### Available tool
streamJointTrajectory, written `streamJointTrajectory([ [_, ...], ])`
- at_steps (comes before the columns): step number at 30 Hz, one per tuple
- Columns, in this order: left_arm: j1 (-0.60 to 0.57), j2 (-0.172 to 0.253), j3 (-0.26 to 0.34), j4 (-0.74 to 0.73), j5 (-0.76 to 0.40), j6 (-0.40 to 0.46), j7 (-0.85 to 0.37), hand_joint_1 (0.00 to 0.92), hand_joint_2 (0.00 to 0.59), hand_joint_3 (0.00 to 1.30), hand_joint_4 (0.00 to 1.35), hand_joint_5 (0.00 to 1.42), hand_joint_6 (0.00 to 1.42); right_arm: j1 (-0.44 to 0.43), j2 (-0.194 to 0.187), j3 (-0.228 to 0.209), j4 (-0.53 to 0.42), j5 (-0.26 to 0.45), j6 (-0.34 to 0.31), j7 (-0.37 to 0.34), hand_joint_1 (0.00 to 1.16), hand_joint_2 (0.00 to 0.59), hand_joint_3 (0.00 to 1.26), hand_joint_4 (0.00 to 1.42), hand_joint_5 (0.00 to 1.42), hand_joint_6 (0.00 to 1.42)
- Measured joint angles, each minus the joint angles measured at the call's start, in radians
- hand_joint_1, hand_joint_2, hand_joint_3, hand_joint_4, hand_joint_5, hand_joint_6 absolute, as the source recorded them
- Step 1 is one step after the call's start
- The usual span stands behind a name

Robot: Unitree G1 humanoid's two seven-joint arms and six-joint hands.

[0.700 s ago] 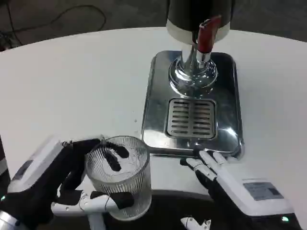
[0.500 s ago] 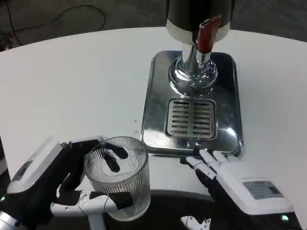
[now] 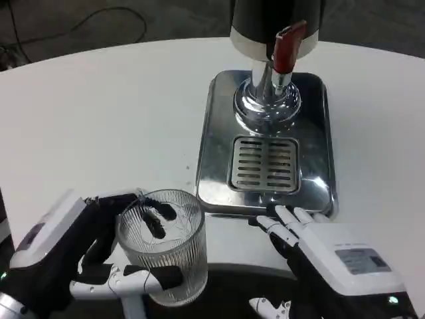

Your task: Grasp the cup under the faucet to collect the drink, then remove the cup.

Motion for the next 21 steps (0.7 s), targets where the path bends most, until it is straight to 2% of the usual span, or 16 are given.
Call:
streamJointTrajectory([
  [21,0.000,0.000,0.000,0.001,0.000,-0.001,0.000,0.567,0.273,1.04,1.18,1.42,1.42,0.000,0.004,-0.003,0.000,0.000,0.003,0.010,0.41,0.390,0.12,0.00,0.00,0.00],
])
